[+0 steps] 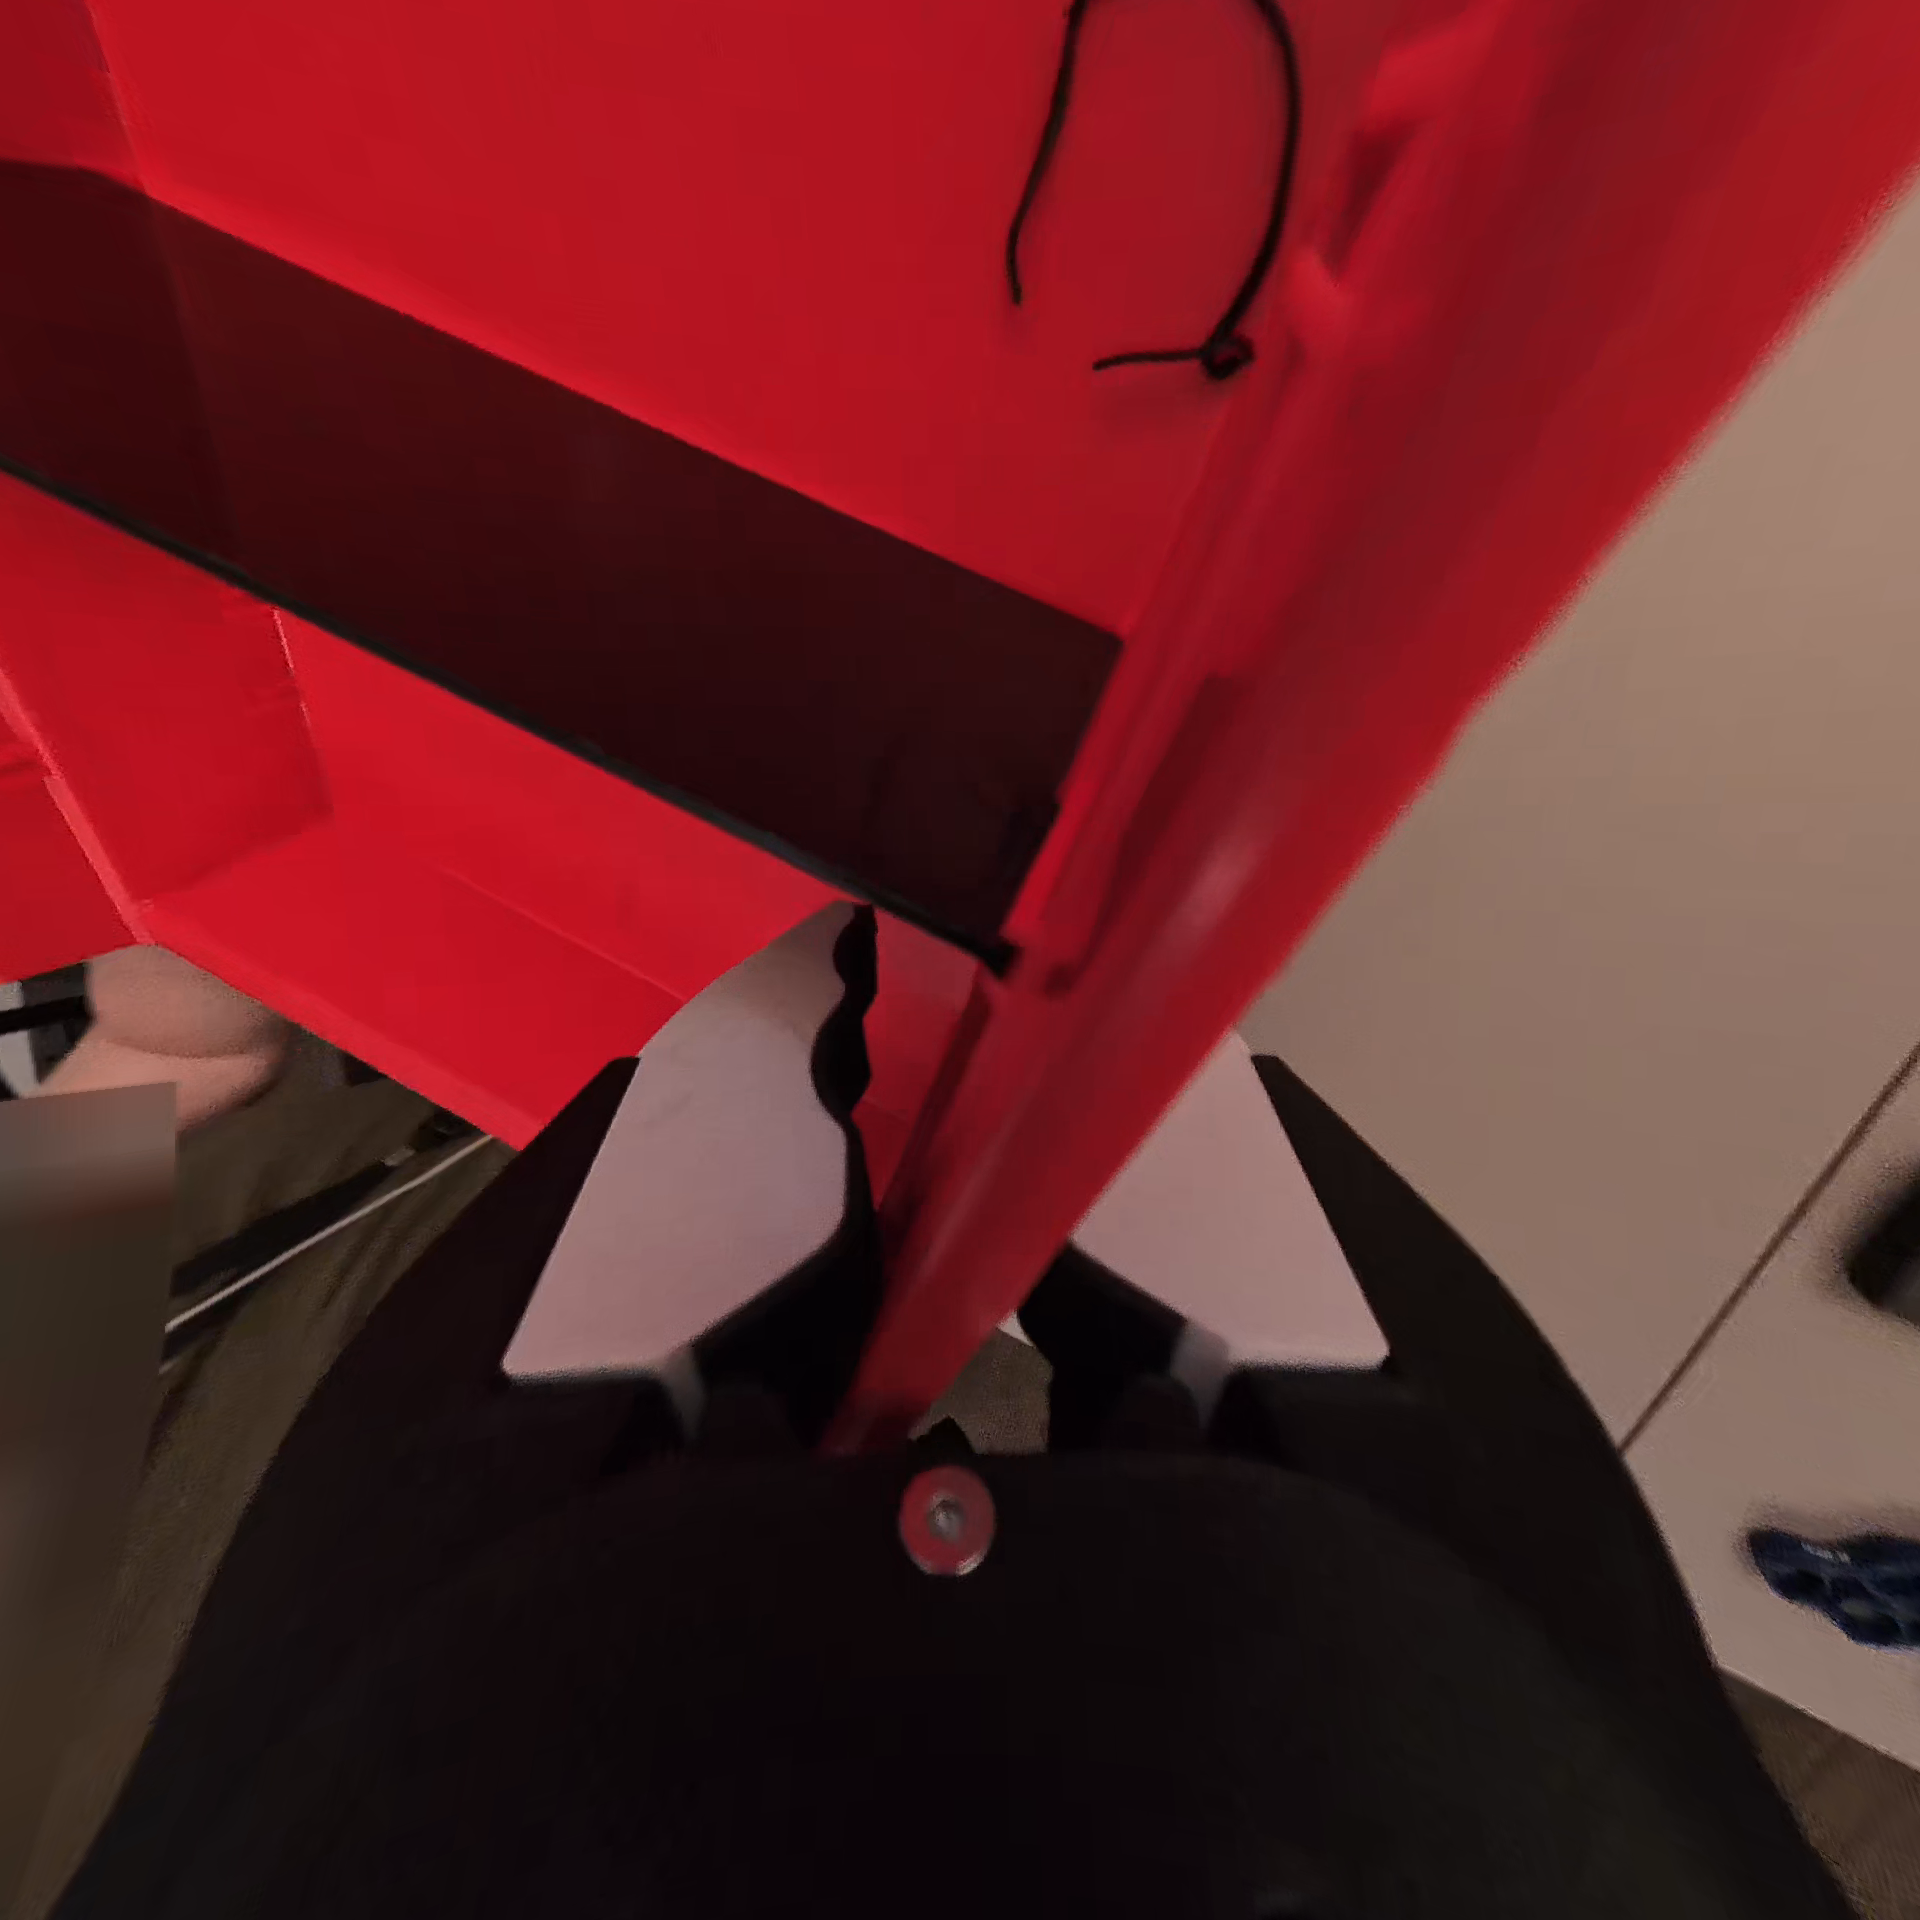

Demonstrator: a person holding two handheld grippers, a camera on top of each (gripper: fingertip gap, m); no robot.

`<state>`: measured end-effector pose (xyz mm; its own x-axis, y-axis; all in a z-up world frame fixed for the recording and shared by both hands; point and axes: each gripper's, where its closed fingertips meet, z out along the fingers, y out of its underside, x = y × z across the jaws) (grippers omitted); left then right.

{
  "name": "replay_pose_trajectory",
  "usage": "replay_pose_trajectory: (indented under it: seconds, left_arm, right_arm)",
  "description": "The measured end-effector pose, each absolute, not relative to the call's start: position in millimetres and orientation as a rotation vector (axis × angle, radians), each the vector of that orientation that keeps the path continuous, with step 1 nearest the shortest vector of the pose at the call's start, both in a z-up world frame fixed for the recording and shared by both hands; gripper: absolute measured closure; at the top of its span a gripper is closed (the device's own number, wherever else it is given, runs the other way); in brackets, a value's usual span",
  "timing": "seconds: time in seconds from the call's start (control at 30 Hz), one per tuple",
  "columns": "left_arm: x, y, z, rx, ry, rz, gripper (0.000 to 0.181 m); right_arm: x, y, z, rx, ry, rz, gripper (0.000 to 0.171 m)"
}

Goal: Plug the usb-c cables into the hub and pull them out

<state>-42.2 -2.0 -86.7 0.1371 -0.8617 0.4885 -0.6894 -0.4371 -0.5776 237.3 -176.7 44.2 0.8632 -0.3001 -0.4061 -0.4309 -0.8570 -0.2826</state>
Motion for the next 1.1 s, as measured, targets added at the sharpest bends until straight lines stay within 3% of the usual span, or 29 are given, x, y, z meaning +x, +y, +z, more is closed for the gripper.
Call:
replay_pose_trajectory:
  seconds: [0.07,0.1,0.17,0.43,0.73,1.1]
  left_arm:
    - [-42.7,-6.5,-91.3,-2.275,1.571,-1.193,0.101]
    - [-43.3,-11.2,-89.8,-2.311,1.587,-1.249,0.120]
    - [-46.7,-9.8,-90.3,-2.370,1.629,-1.261,0.139]
    - [-87.6,43.4,-85.9,-2.400,1.762,-0.856,0.167]
    - [-181.9,158.0,-84.4,-2.414,1.319,-0.698,0.175]
    - [-330.2,220.4,-81.5,-2.456,0.761,-0.766,0.174]
  right_arm:
    - [250.3,-206.4,11.0,-2.692,0.608,0.502,0.144]
    - [253.9,-219.0,-5.9,-2.698,0.651,0.529,0.144]
    - [256.6,-239.1,-38.6,-2.708,0.723,0.598,0.144]
    - [254.3,-260.5,-122.4,-2.710,0.860,0.695,0.144]
    - [236.6,-223.3,-147.2,-2.814,0.737,0.650,0.144]
    - [203.8,-169.3,-150.5,-3.012,0.627,0.586,0.145]
